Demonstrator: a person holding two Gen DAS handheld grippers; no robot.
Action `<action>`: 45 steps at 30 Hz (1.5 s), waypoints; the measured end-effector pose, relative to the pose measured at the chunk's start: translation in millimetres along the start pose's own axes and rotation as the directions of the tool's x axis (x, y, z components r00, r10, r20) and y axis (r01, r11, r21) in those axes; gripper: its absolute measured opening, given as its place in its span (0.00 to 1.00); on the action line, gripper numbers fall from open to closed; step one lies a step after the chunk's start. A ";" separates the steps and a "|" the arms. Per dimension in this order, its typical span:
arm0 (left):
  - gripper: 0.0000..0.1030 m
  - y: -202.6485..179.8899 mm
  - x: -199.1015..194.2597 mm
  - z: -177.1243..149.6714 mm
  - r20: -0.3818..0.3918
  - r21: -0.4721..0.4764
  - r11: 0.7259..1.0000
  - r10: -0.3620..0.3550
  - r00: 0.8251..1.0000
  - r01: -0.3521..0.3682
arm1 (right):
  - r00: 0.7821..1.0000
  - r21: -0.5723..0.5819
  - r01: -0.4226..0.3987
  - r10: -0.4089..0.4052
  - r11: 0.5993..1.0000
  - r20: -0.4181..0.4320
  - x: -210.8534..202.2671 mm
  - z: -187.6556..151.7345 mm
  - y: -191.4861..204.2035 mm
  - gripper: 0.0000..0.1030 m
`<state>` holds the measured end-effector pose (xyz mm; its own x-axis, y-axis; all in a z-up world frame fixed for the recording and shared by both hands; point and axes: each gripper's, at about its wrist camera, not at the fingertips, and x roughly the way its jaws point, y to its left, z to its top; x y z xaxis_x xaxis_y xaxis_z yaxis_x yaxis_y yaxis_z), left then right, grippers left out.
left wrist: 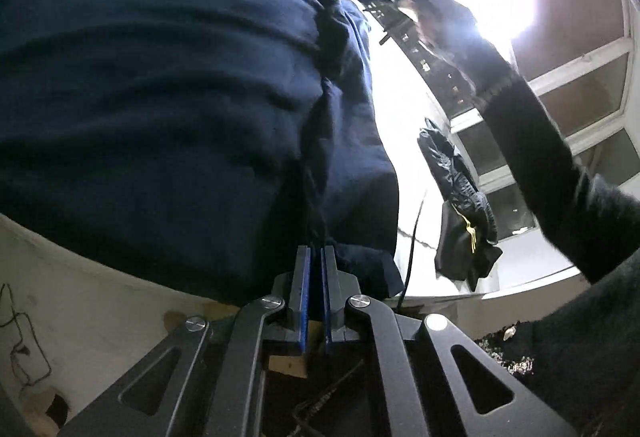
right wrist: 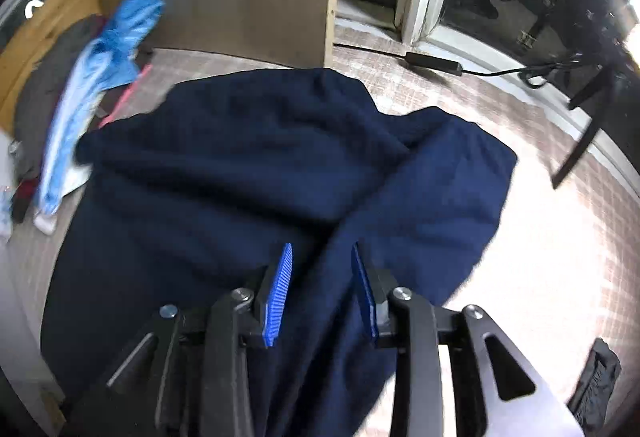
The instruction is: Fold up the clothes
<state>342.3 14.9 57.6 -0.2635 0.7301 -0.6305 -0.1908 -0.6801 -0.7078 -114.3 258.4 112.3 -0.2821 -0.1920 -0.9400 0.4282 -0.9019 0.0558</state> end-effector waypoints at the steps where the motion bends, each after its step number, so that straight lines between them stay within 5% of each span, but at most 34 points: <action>1: 0.04 -0.7 -0.4 0.0 0.001 0.005 1.000 0.001 1.000 -0.001 | 1.000 -0.012 -0.013 0.013 1.000 -0.005 -6.8 -8.3 1.7 0.30; 6: 0.04 -5.1 -2.2 1.6 -0.012 0.046 0.999 0.003 1.000 -0.002 | 0.994 -0.096 -0.017 0.006 0.995 -0.110 -2.2 -42.3 29.8 0.30; 11: 0.04 -9.5 -20.2 5.4 0.017 0.097 0.995 0.018 1.000 -0.019 | 0.980 -0.169 0.073 -0.102 0.983 -0.172 19.7 -56.9 49.5 0.29; 14: 0.05 4.8 -40.8 10.2 0.074 0.080 0.987 0.130 0.989 -0.136 | 0.985 -0.105 -0.099 0.082 0.990 -0.151 18.0 -57.3 48.0 0.28; 19: 0.07 29.8 -57.5 10.7 0.010 0.020 0.974 0.227 0.974 -0.227 | 0.973 -0.045 -0.230 0.231 0.972 0.014 -48.5 -98.5 32.0 0.28; 23: 0.18 15.8 -61.2 12.0 -0.025 0.131 0.966 0.228 0.973 -0.223 | 0.943 -0.083 -0.306 0.313 0.949 0.109 -97.3 -201.0 34.7 0.29; 25: 0.21 6.5 -54.2 14.0 -0.057 0.191 0.962 0.211 0.976 -0.196 | 0.946 -0.091 -0.290 0.299 0.953 0.126 -107.2 -265.1 46.7 0.29; 30: 0.30 -9.6 -27.9 24.6 -0.164 0.337 0.935 0.171 0.972 -0.108 | 0.932 0.037 -0.337 0.328 0.941 0.153 -105.4 -380.0 71.1 0.30; 35: 0.33 -8.0 -14.2 30.5 -0.275 0.358 0.934 0.124 0.953 -0.018 | 0.950 0.055 -0.244 0.227 0.968 0.213 -101.4 -425.1 109.1 0.32; 45: 0.34 -5.3 12.2 38.0 -0.320 0.381 0.925 0.119 0.940 0.013 | 0.967 -0.015 -0.079 0.080 0.997 0.243 -83.7 -419.8 146.3 0.34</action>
<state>304.1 24.8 65.8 0.0321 0.6266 -0.7787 -0.5396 -0.6449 -0.5412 332.4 304.9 57.8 -0.4474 -0.3519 -0.8222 0.4618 -0.8782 0.1246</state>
